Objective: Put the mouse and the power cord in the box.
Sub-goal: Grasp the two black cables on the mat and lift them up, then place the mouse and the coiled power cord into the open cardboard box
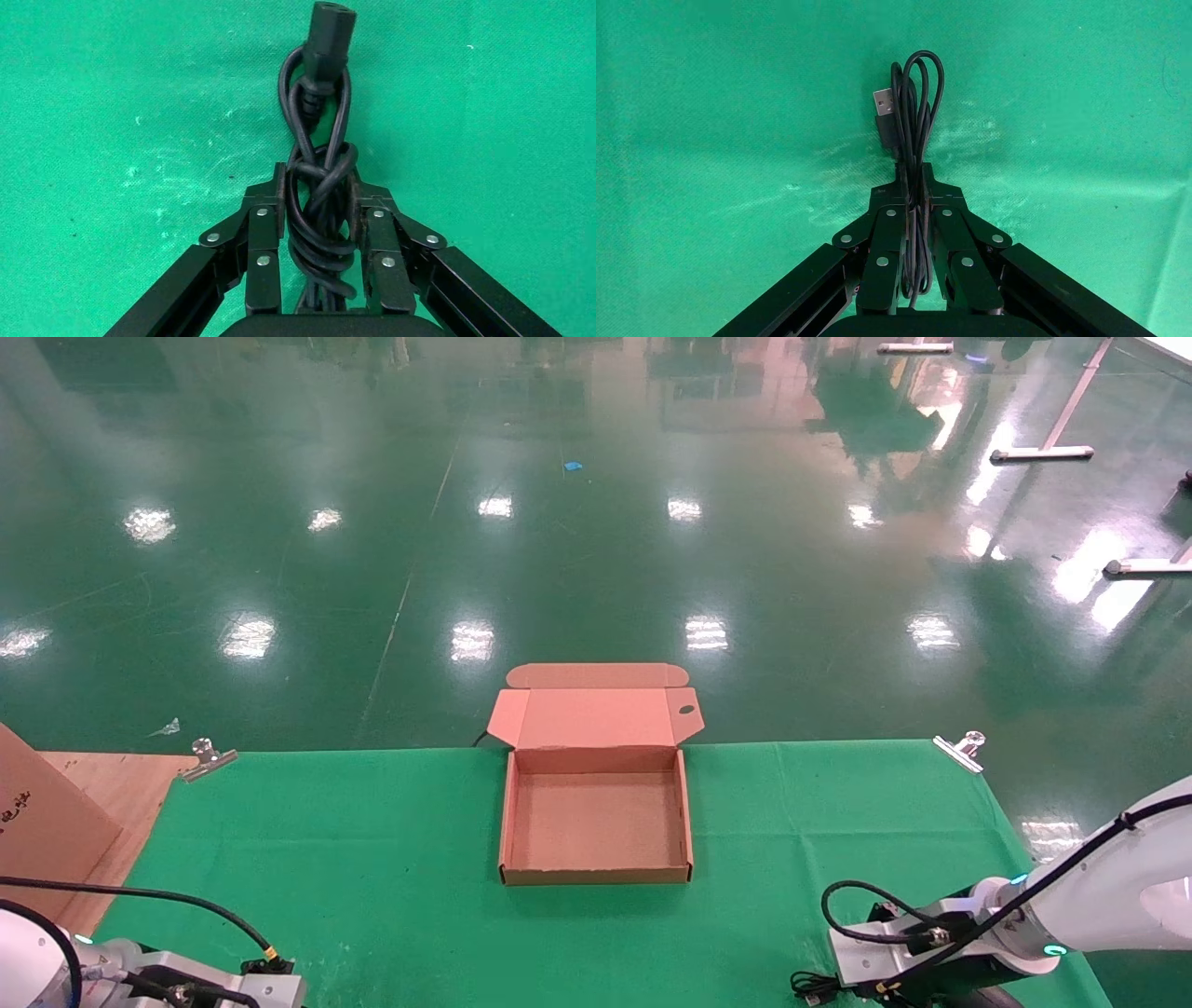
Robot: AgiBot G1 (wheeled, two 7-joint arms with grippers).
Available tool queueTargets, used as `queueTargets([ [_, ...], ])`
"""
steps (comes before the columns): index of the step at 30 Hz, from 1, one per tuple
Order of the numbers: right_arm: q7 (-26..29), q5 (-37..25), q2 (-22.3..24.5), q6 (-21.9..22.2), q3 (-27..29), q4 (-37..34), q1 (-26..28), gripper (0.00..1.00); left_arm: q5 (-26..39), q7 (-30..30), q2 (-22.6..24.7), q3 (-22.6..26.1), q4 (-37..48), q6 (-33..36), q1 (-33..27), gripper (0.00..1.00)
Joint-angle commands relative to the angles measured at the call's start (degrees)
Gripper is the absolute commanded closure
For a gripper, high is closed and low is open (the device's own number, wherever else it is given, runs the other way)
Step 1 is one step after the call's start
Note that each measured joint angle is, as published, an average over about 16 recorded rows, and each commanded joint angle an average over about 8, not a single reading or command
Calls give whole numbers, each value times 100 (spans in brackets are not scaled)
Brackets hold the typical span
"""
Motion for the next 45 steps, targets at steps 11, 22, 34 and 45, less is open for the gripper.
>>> queueTargets([
  [11, -76, 126, 131, -348, 87, 78, 357, 100, -34, 90, -102, -23, -112, 259, -367, 100],
  [22, -172, 329, 317, -1218, 226, 271, 1346, 100, 48, 105, -36, 32, -463, 906, -1405, 100],
  [34, 43, 370, -197, -1313, 260, 492, 2288, 100, -58, -104, 631, -44, -861, 1215, -2479, 100],
  [45, 142, 415, -802, -1018, 279, 524, 2736, 100, -240, -25, 1257, -176, -676, 897, -2859, 100],
])
